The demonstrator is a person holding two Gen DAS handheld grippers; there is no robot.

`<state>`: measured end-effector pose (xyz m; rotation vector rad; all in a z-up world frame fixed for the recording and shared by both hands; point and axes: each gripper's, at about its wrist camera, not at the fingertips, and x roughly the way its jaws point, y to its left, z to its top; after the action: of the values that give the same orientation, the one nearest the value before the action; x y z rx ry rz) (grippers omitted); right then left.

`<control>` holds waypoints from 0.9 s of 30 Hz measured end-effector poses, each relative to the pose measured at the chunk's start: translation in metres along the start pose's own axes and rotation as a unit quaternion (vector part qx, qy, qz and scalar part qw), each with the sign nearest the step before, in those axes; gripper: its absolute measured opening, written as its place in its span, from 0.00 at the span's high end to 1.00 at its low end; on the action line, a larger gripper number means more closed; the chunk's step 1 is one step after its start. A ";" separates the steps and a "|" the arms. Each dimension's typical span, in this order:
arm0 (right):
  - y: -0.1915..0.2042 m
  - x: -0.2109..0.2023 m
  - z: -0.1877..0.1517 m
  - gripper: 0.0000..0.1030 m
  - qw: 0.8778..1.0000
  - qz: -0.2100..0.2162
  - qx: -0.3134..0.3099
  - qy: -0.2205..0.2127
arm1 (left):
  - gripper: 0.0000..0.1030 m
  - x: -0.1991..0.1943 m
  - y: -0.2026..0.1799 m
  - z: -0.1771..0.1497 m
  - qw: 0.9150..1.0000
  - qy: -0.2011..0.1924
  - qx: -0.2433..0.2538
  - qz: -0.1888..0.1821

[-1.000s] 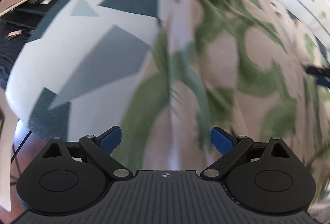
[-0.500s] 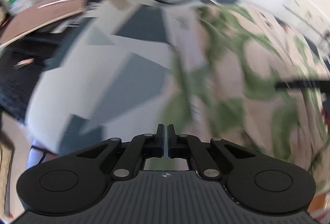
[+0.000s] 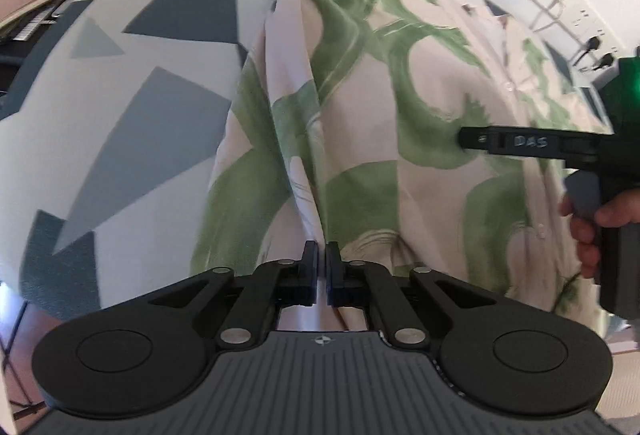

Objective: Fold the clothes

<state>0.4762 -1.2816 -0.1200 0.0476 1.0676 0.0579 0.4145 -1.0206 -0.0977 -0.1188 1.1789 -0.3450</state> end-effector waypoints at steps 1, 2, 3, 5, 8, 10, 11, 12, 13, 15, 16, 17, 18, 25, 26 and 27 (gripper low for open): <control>0.000 0.000 -0.001 0.01 1.000 0.000 -0.003 -0.001 | 0.97 -0.004 0.000 -0.001 1.000 -0.004 0.010 0.001; 0.000 0.000 -0.001 0.01 1.000 0.000 -0.006 -0.002 | 0.97 -0.008 0.001 -0.002 1.000 -0.007 0.015 0.003; 0.001 0.000 -0.002 0.01 1.000 0.000 -0.008 -0.003 | 0.97 -0.012 0.003 -0.003 1.000 -0.011 0.017 0.004; 0.000 0.000 -0.003 0.01 1.000 0.002 -0.012 -0.005 | 0.98 -0.022 0.015 0.001 1.000 -0.019 -0.005 0.006; -0.001 0.000 -0.003 0.01 1.000 0.006 -0.013 -0.006 | 0.98 -0.039 0.035 0.007 0.998 -0.035 -0.051 0.013; -0.002 -0.001 -0.003 0.01 1.000 0.008 -0.010 -0.005 | 0.98 -0.052 0.051 0.007 0.995 -0.049 -0.088 0.012; -0.002 -0.001 -0.002 0.01 1.000 0.009 -0.010 -0.005 | 0.98 -0.059 0.059 0.009 0.993 -0.059 -0.101 0.015; -0.002 0.000 -0.002 0.01 1.000 0.009 -0.011 -0.005 | 0.98 -0.067 0.065 0.012 0.991 -0.072 -0.107 0.024; -0.002 0.000 -0.002 0.01 1.000 0.008 -0.012 -0.005 | 0.97 -0.074 0.071 0.015 0.989 -0.085 -0.112 0.034; -0.001 0.001 -0.002 0.01 1.000 0.007 -0.015 -0.005 | 0.98 -0.088 0.083 0.023 0.985 -0.111 -0.122 0.053; -0.001 0.001 -0.002 0.01 1.000 0.006 -0.016 -0.005 | 0.98 -0.094 0.088 0.030 0.983 -0.122 -0.123 0.063; -0.001 0.001 -0.002 0.01 1.000 0.006 -0.016 -0.005 | 0.98 -0.099 0.093 0.037 0.981 -0.133 -0.124 0.072; -0.001 0.002 -0.002 0.01 1.000 0.006 -0.017 -0.005 | 0.98 -0.104 0.098 0.044 0.978 -0.144 -0.125 0.082; -0.002 0.003 -0.001 0.01 1.000 0.009 -0.018 -0.005 | 0.98 -0.144 0.096 0.133 0.955 -0.247 -0.101 0.126; -0.002 0.003 -0.001 0.01 1.000 0.009 -0.018 -0.005 | 0.98 -0.148 0.093 0.149 0.952 -0.260 -0.097 0.127; -0.001 0.003 -0.001 0.01 1.000 0.009 -0.019 -0.006 | 0.97 -0.147 0.089 0.165 0.951 -0.266 -0.091 0.130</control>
<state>0.4768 -1.2828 -0.1236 0.0235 1.0541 0.0948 0.5347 -0.9035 0.0708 -0.2004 0.6742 0.0350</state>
